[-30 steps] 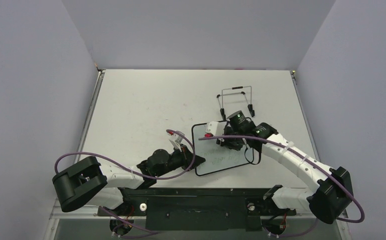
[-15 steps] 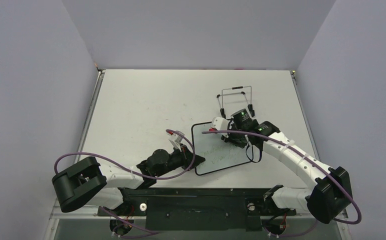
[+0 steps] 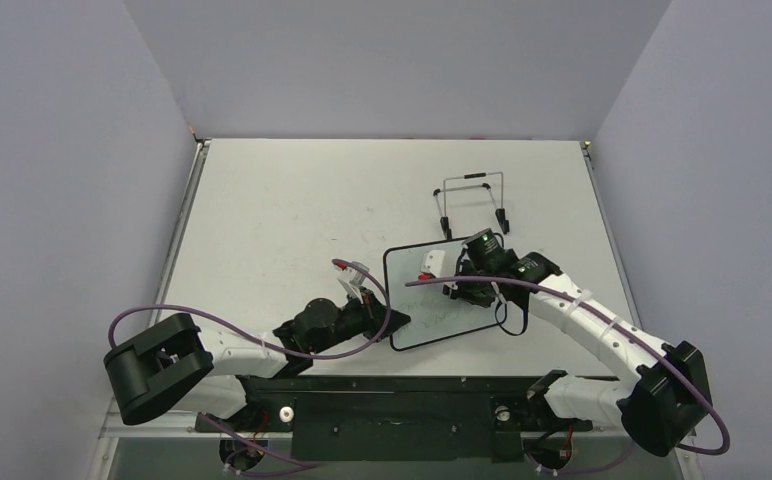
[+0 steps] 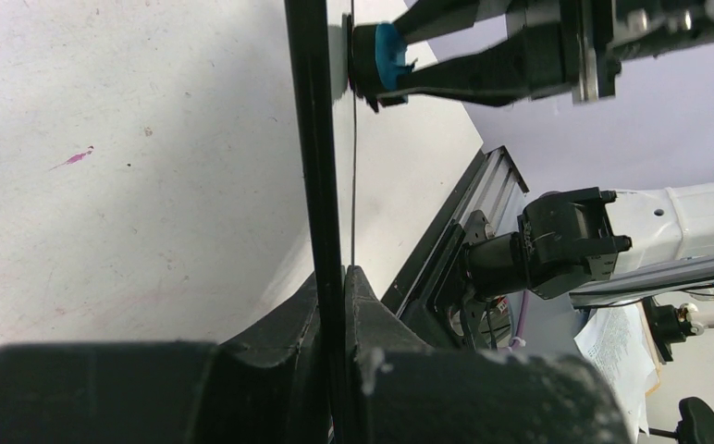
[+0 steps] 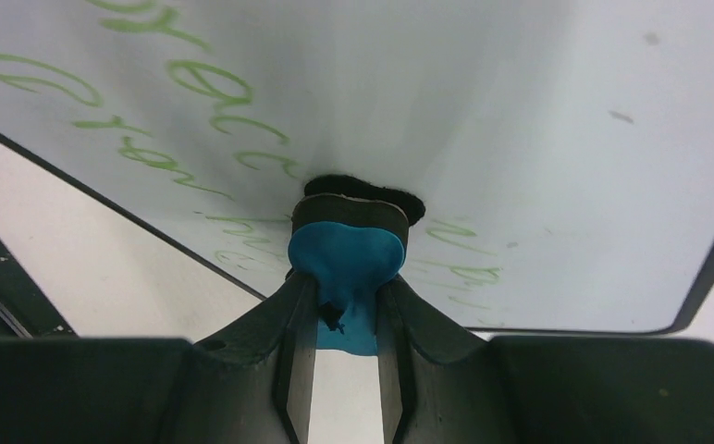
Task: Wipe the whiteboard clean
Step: Erase the whiteboard at the center of the board.
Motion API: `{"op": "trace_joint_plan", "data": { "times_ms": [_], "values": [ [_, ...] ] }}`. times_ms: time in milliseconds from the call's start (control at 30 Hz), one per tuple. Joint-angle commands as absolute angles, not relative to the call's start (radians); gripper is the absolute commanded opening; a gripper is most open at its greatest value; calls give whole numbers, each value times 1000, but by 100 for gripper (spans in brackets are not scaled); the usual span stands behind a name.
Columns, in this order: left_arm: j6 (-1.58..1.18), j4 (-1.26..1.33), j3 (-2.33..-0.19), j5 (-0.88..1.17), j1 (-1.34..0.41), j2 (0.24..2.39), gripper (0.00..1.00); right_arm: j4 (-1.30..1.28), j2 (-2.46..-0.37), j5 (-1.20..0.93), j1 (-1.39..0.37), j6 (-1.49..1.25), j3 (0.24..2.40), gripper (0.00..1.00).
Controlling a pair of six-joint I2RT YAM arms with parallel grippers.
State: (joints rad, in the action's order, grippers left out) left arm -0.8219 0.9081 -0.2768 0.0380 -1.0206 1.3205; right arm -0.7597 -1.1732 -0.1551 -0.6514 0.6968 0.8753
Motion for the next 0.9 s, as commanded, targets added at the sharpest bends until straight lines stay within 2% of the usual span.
{"op": "trace_joint_plan", "data": {
  "times_ms": [0,300,567,867],
  "values": [
    [-767,971,-297,109,-1040,1300,0,-709,-1179,-164,-582,691,923,0],
    [-769,979,-295,109,-1040,1309,0,-738,-1145,-205,-660,730,850,0],
    [-769,975,-294,107,-1040,1302,0,-691,-1154,-173,-580,682,909,0],
    [-767,979,-290,109,-1040,1302,0,-779,-1130,-322,-575,760,874,0]
  ]
}}
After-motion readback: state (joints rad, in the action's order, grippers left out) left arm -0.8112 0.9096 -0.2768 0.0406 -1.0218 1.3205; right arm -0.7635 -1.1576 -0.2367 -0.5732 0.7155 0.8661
